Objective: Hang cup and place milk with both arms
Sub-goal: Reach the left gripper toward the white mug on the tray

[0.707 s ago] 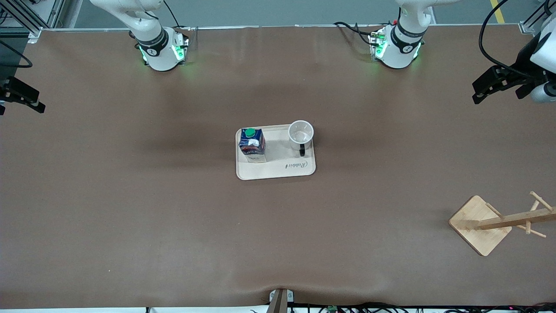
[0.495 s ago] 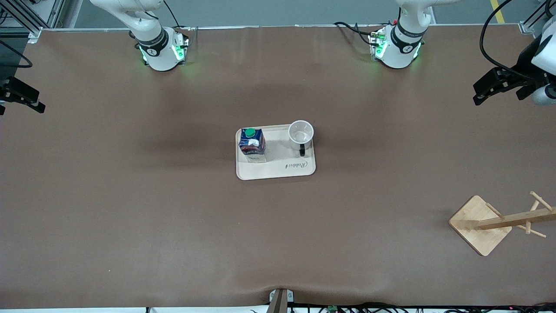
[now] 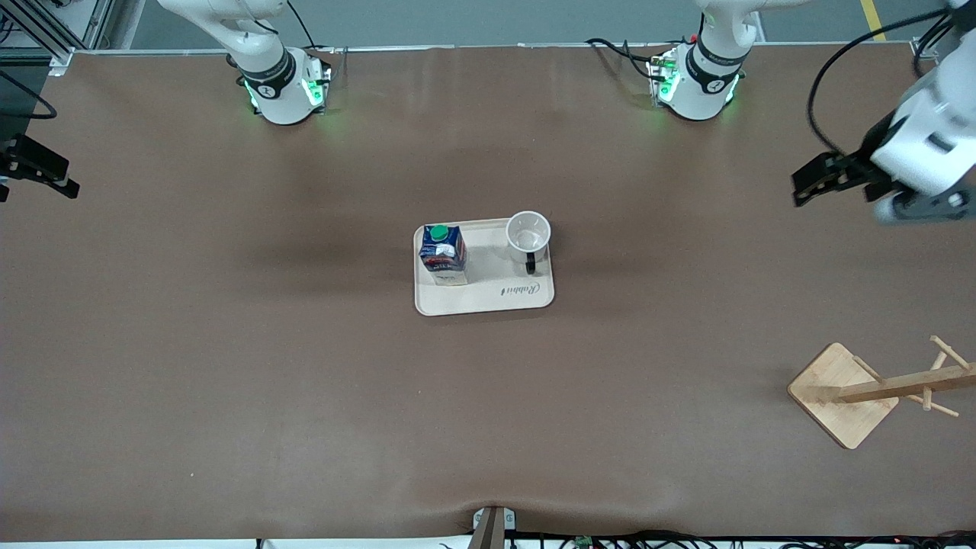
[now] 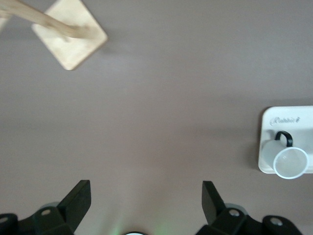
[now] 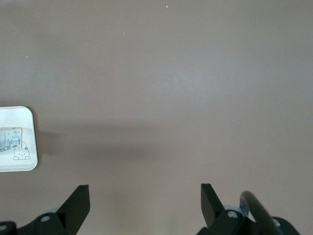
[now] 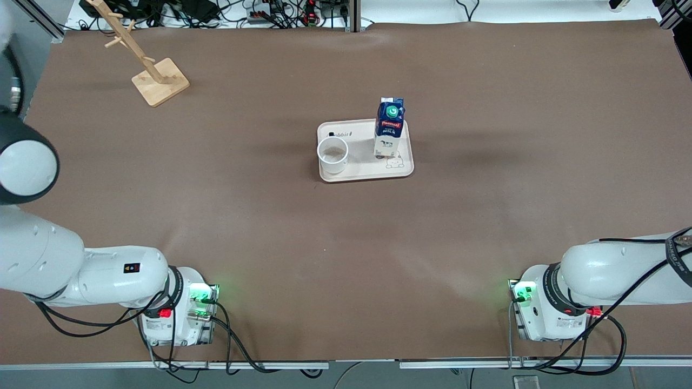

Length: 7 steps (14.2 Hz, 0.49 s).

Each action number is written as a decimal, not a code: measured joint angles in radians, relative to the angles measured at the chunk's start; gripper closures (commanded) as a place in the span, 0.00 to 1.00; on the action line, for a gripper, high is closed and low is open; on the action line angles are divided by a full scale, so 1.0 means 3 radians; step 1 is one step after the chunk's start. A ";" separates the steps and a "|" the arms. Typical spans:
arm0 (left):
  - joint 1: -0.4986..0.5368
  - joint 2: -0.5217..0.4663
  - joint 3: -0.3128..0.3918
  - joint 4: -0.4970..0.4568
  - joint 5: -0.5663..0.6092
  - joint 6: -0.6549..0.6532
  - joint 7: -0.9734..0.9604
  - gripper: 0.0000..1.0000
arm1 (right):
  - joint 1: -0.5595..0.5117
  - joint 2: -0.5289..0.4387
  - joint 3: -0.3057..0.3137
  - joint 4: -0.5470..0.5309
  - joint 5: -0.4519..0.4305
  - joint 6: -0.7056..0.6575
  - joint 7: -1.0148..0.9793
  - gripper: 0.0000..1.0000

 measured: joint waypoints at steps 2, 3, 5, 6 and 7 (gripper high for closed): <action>-0.0036 0.0093 -0.0148 -0.0214 -0.0079 0.0245 -0.0216 0.00 | 0.0000 0.0000 0.0000 0.0000 0.0000 0.0000 0.0000 0.00; -0.0043 0.0109 -0.0256 -0.0355 -0.0089 0.0386 -0.0390 0.00 | 0.0000 0.0001 0.0000 0.0000 0.0000 0.0000 0.0000 0.00; -0.0057 0.0117 -0.0515 -0.0635 -0.0092 0.0627 -0.0786 0.00 | -0.0001 0.0001 0.0000 0.0001 0.0000 0.0000 0.0000 0.00; -0.0071 0.0118 -0.0630 -0.0770 -0.0092 0.0726 -0.0918 0.00 | -0.0001 0.0001 0.0000 0.0001 0.0000 0.0000 0.0000 0.00; -0.0084 0.0118 -0.0728 -0.0913 -0.0092 0.0839 -0.0998 0.00 | -0.0001 0.0001 0.0000 0.0001 0.0000 0.0000 0.0000 0.00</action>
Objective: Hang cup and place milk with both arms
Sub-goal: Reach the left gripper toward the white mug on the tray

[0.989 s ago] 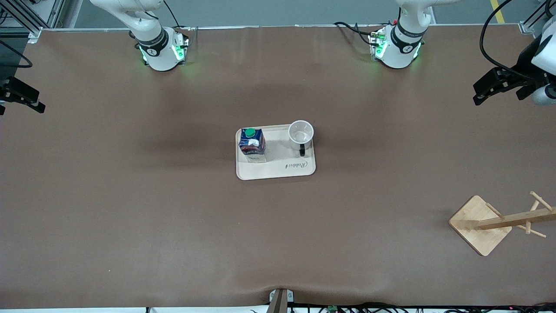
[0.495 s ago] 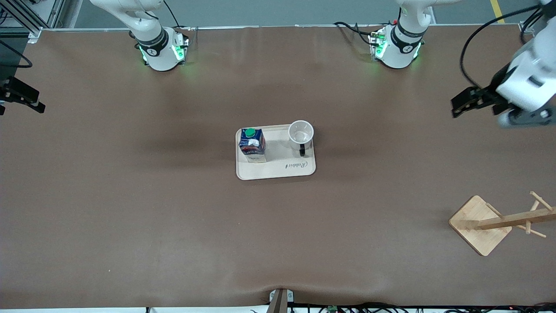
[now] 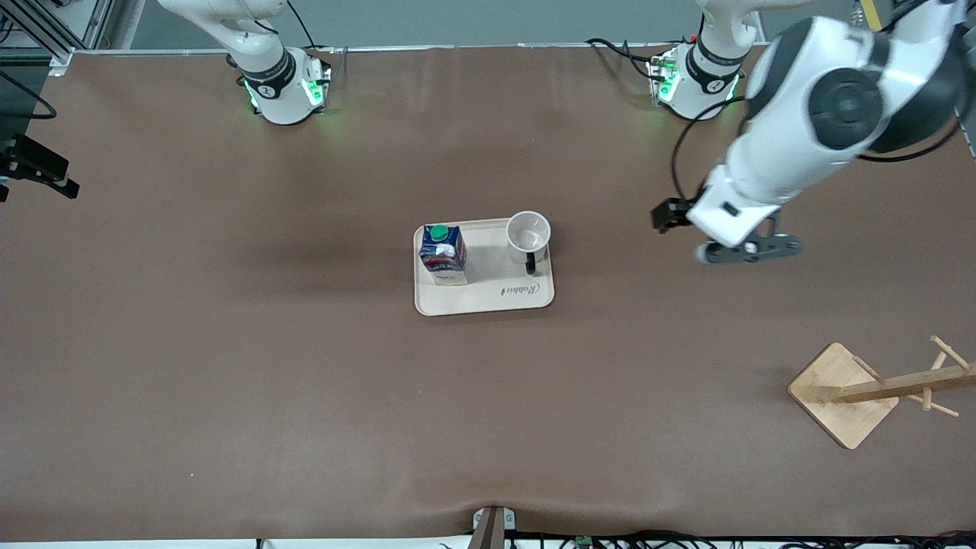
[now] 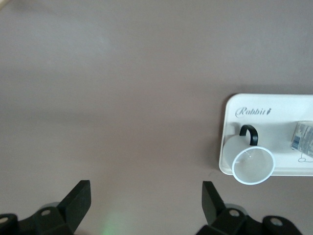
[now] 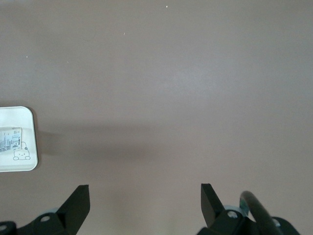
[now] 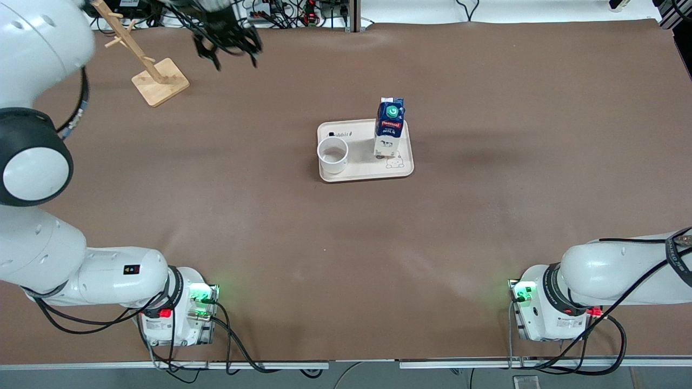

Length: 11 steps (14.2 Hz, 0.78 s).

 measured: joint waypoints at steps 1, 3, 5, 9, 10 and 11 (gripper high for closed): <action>-0.0007 0.0002 -0.0089 -0.0144 0.0000 0.0122 -0.0071 0.00 | 0.0000 0.0001 0.0000 0.0000 0.0000 0.0000 0.0000 0.00; -0.0021 0.0017 -0.0225 -0.0386 -0.0064 0.0359 -0.0274 0.00 | 0.0000 0.0001 0.0000 0.0000 0.0000 0.0000 0.0000 0.00; -0.0047 0.0068 -0.0352 -0.0581 -0.0102 0.0637 -0.0456 0.00 | 0.0000 0.0002 0.0001 0.0000 0.0000 0.0000 0.0000 0.00; -0.0266 0.0292 -0.0407 -0.0871 -0.0105 0.1234 -0.0684 0.00 | -0.0001 0.0004 0.0001 0.0001 0.0000 0.0000 0.0000 0.00; -0.0362 0.0369 -0.0408 -0.0908 -0.0105 0.1376 -0.0823 0.00 | -0.0001 0.0004 0.0001 0.0001 0.0000 0.0000 0.0000 0.00; -0.0472 0.0451 -0.0408 -0.0934 -0.0105 0.1530 -0.0989 0.00 | -0.0001 0.0005 0.0001 0.0001 0.0000 0.0000 0.0000 0.00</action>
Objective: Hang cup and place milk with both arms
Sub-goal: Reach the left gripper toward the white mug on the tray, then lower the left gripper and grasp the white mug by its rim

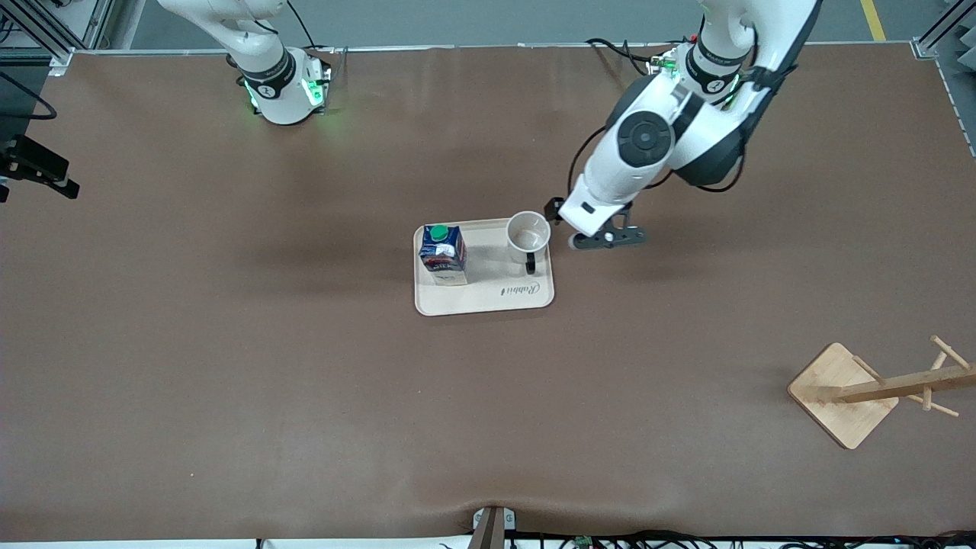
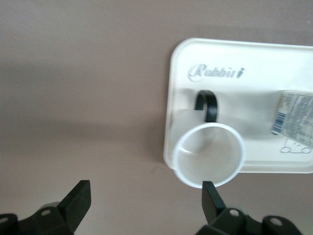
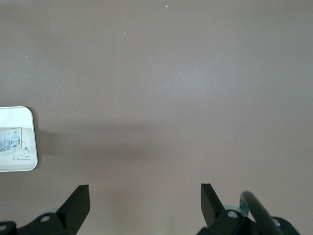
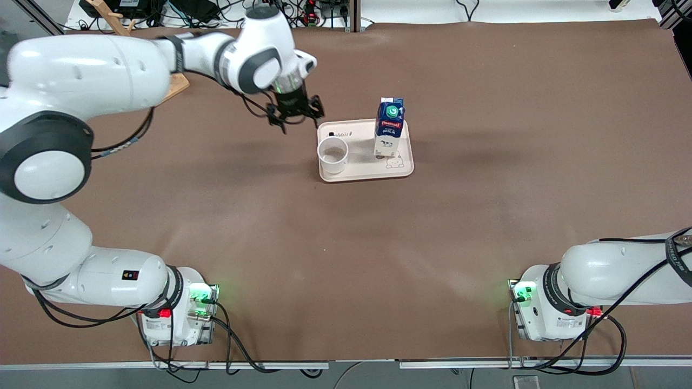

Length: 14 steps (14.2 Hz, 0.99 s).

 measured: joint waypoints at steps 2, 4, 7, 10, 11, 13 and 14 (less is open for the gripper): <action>-0.0220 0.0165 0.0000 -0.0020 0.0048 0.0234 -0.0287 0.07 | 0.0000 0.0002 0.0000 0.0000 0.0000 0.0000 0.0000 0.00; -0.0329 0.0310 0.0001 -0.0024 0.0283 0.0332 -0.0537 0.21 | 0.0000 0.0002 0.0000 0.0001 0.0000 -0.0001 0.0000 0.00; -0.0320 0.0543 0.0018 -0.0025 0.0596 0.0482 -0.0722 0.37 | -0.0040 0.0008 -0.0002 0.0000 0.0000 -0.0013 0.0000 0.00; -0.0316 0.0802 0.0028 -0.0014 0.0907 0.0714 -0.0970 0.69 | -0.0070 0.0016 0.0000 0.0000 0.0001 -0.0066 0.0000 0.00; -0.0316 0.0880 0.0030 0.0004 0.1015 0.0759 -0.1051 0.92 | -0.0069 0.0025 0.0007 -0.0001 0.0005 -0.0074 0.0000 0.00; -0.0316 0.1010 0.0031 0.0081 0.1144 0.0787 -0.1207 1.00 | -0.0069 0.0065 0.0021 -0.0006 0.0055 -0.0078 0.0000 0.00; -0.0318 0.1054 0.0031 0.0133 0.1163 0.0794 -0.1259 1.00 | -0.0069 0.0094 0.0027 -0.0006 0.0096 -0.0080 0.0004 0.00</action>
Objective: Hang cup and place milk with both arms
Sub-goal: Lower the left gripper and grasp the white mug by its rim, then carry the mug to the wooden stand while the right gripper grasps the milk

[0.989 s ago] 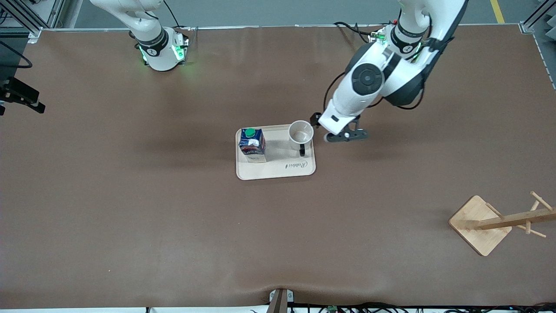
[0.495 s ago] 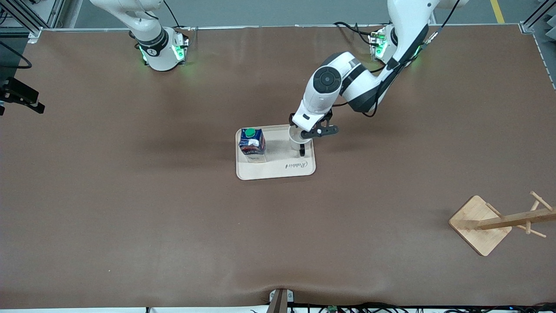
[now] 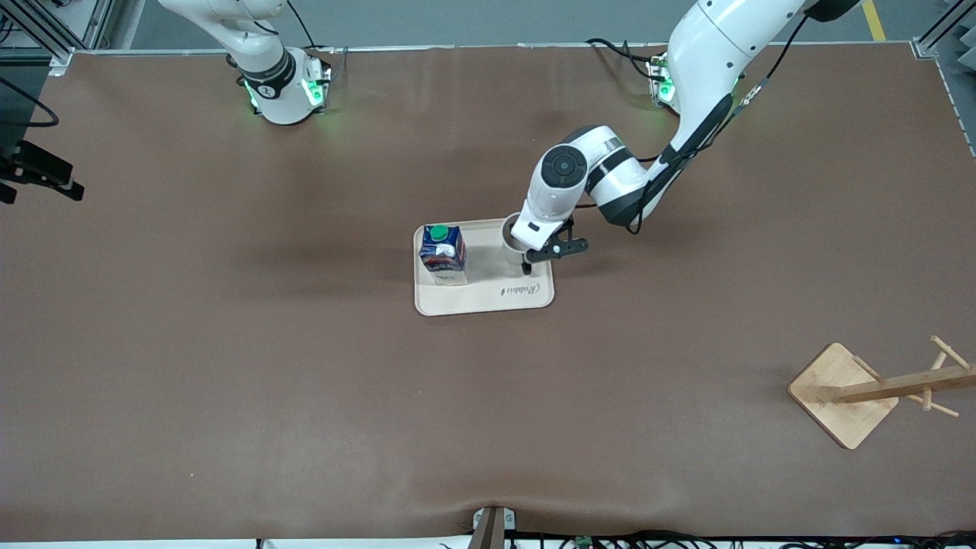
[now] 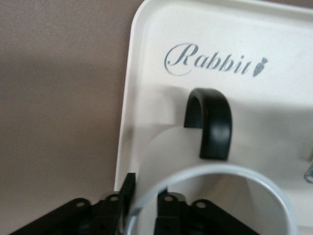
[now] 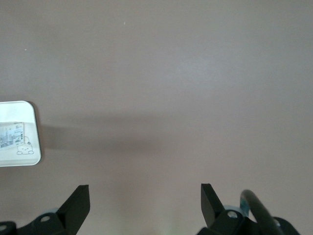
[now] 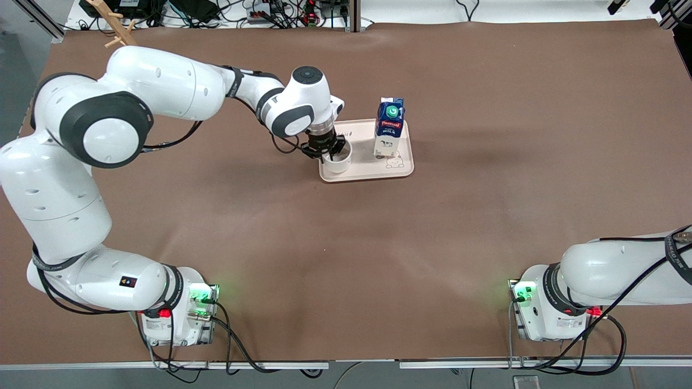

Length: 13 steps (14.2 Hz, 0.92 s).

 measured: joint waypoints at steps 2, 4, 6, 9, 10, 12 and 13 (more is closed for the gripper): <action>-0.0002 0.0029 0.0000 0.0113 0.0006 0.0001 -0.0033 1.00 | 0.0025 0.0042 0.0018 -0.0019 0.0050 -0.0047 0.0066 0.00; 0.0015 0.0026 0.0002 0.0245 0.0007 -0.0004 -0.0034 1.00 | 0.0116 0.0063 0.0040 -0.0077 0.0099 -0.0082 0.0289 0.00; 0.0054 -0.0011 0.0005 0.0382 0.0012 -0.0086 -0.0034 1.00 | 0.0267 0.0073 0.0047 -0.0179 0.0211 -0.0077 0.0564 0.00; 0.0228 -0.0188 0.0009 0.0642 0.0044 -0.0514 -0.0026 1.00 | 0.0593 0.0086 0.0058 -0.0442 0.0285 0.0186 0.0952 0.00; 0.0293 -0.0256 0.0011 0.0737 0.0050 -0.0665 -0.0014 1.00 | 0.0705 0.0091 0.0062 -0.0556 0.0287 0.0335 0.1049 0.00; 0.0419 -0.0378 0.0046 0.0868 0.0109 -0.0856 0.0074 1.00 | 0.0910 0.0101 0.0069 -0.0801 0.0289 0.0666 0.1231 0.00; 0.0526 -0.0424 0.0070 0.0897 0.0140 -0.0894 0.0211 1.00 | 0.1014 0.0105 0.0071 -0.0928 0.0291 0.0842 0.1348 0.00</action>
